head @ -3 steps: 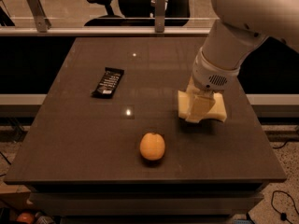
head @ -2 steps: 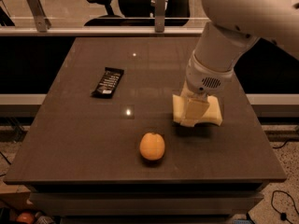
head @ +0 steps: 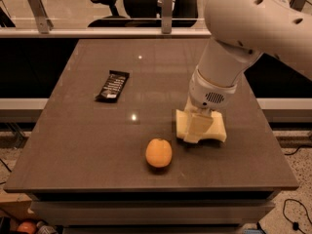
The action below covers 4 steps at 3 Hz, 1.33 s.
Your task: Move sponge near rxbar chocolate
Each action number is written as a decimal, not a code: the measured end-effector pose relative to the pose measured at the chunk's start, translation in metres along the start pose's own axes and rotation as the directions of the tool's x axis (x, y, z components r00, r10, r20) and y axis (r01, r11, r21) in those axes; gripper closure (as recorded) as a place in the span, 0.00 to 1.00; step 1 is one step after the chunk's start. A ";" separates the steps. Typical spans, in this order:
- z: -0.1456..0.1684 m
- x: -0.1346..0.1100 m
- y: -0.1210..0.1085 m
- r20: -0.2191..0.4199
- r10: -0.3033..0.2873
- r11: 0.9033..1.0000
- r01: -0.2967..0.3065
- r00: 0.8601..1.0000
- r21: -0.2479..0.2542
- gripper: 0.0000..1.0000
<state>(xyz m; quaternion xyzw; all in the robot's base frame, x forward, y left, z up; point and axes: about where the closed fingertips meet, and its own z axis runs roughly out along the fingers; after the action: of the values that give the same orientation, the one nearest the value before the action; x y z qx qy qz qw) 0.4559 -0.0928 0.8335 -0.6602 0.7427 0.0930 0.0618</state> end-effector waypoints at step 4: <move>0.010 0.003 0.004 0.006 0.011 1.000 -0.011 1.000 -0.006 0.35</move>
Offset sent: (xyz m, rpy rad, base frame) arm -0.0030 -0.0001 -0.0113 0.0059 0.0075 -0.0091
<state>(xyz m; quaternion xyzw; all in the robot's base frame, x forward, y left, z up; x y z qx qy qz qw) 0.4516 -0.0929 0.8230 -0.6559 0.7460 0.0975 0.0612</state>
